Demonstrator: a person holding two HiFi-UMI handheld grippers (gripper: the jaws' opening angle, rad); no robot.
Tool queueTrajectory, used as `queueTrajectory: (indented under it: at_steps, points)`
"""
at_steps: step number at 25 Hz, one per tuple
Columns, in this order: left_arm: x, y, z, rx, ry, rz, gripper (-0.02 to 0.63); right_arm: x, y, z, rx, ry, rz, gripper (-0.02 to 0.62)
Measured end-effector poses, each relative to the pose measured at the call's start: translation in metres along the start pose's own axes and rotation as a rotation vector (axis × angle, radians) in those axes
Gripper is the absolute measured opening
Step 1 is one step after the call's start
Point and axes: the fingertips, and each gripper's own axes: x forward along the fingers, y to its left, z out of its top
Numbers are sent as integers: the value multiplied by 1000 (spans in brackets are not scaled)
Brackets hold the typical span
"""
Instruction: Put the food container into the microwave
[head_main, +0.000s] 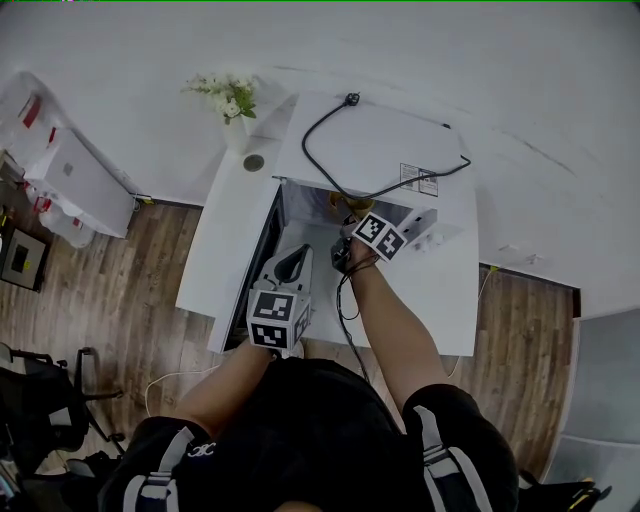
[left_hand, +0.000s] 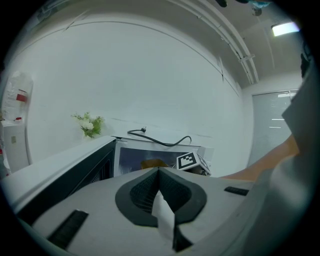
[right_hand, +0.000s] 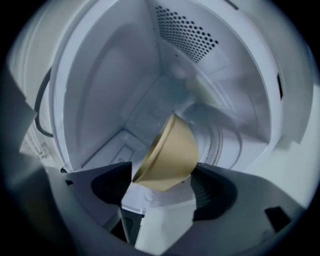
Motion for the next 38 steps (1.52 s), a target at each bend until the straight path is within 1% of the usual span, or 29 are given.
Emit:
queueTrajectory:
  at_steps: [2,4,6,7,8,9,10,11,12,13,16,19,21,24,30,34,38]
  points:
    - [3,-3,1,1,3,-8,0,-2,0,1,-82,23,-20,408]
    - [6,-8,1,4,7,-19,0,-5,-3,-3,-201,78,-51,448]
    - [9,-14,0,8,8,-31,1,-7,-8,-12,-357,167,-100,444]
    - [9,-17,0,10,8,-36,0,-10,-11,-17,-428,211,-126,412]
    - [10,-19,0,11,9,-40,1,-12,-14,-21,-485,247,-149,362]
    - [10,-21,0,13,11,-44,2,-16,-16,-24,-526,269,-169,283]
    - [10,-22,-1,14,13,-47,0,-19,-19,-25,-554,280,-187,187]
    - [10,-24,-2,16,16,-50,0,-22,-21,-26,-571,283,-199,107]
    - [10,-25,-2,17,19,-52,0,-25,-23,-27,-577,287,-203,41]
    - [9,-26,-3,18,21,-53,1,-27,-24,-30,-575,297,-199,4]
    - [7,-29,-7,22,27,-57,0,-35,-26,-40,-564,336,-168,-2]
    - [4,-31,-9,28,32,-59,0,-45,-26,-44,-561,331,-134,-2]
    - [1,-32,-9,27,30,-57,0,-55,-21,-44,-574,300,-102,-2]
    - [-3,-34,-8,28,23,-52,0,-74,-8,-39,-623,213,-50,-3]
    - [-17,-43,2,30,-5,-38,0,-140,35,-8,-701,-51,14,-3]
    - [-25,-49,5,36,-15,-36,0,-190,75,6,-755,-187,88,-3]
    - [-30,-54,10,37,-24,-37,0,-244,106,21,-800,-328,101,-5]
